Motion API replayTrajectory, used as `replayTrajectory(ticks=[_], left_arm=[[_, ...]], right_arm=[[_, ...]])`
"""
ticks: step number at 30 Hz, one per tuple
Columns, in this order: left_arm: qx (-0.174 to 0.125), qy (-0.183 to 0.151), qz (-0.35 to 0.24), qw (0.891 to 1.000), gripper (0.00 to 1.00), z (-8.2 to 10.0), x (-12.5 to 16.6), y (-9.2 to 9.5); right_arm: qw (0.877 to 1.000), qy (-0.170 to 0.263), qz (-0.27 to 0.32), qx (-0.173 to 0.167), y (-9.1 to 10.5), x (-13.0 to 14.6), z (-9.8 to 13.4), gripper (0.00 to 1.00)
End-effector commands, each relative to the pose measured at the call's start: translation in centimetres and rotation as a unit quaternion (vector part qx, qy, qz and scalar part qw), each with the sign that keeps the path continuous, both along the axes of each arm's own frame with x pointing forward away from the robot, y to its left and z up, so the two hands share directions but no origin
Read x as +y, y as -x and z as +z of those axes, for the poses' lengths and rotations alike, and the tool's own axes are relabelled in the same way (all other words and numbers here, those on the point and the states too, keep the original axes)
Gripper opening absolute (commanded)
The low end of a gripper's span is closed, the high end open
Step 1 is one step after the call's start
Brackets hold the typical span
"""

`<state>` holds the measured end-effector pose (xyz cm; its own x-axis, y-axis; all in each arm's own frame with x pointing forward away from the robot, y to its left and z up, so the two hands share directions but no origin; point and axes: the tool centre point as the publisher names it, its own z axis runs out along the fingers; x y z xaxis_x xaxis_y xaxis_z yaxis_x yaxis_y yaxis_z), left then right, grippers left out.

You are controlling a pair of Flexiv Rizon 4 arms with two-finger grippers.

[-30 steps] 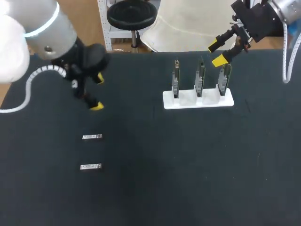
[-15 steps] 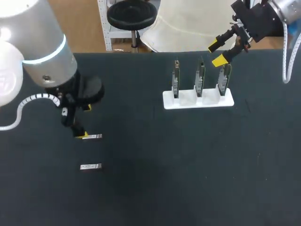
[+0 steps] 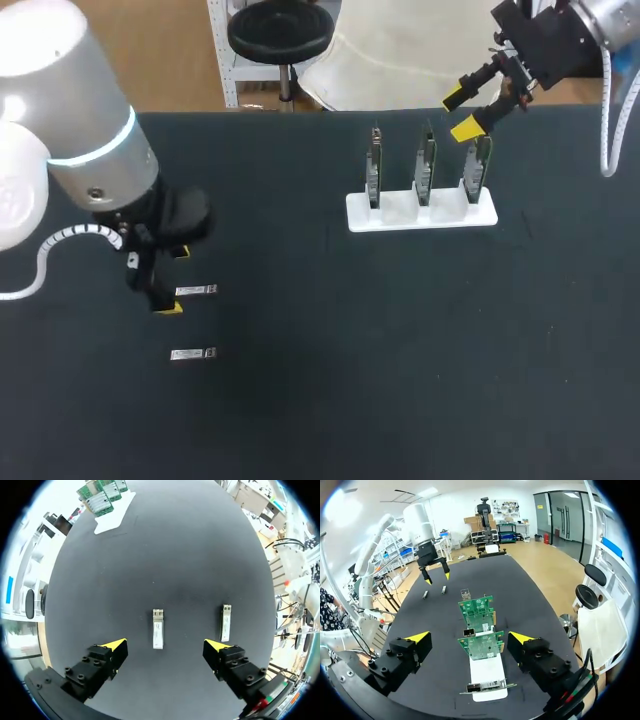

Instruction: Pick up the optical module with the left hand, and insert it into the network port with the right hand.

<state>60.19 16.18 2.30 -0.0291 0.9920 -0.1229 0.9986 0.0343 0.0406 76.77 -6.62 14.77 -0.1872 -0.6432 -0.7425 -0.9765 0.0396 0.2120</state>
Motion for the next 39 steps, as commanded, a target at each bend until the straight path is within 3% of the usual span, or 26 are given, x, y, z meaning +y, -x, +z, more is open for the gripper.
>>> replayTrajectory(ticks=[1,7,14,39], left_arm=[[-0.002,-0.013,0.004,1.0,1.0,-0.4,-0.5,-0.3],[-0.003,-0.044,0.013,0.999,1.0,-1.2,-0.4,-0.4],[0.001,-0.053,0.024,0.998,1.0,-1.6,-0.7,-0.5],[0.019,-0.047,0.045,0.998,1.0,-2.2,-0.5,-0.1]], right_arm=[[1.0,0.0,-0.002,-0.001,0.1,0.0,0.0,1.0],[1.0,0.0,-0.002,-0.001,0.1,0.0,0.0,1.0],[1.0,0.0,-0.002,-0.001,0.1,0.0,0.0,1.0],[1.0,0.0,-0.002,-0.001,0.1,0.0,0.0,1.0]])
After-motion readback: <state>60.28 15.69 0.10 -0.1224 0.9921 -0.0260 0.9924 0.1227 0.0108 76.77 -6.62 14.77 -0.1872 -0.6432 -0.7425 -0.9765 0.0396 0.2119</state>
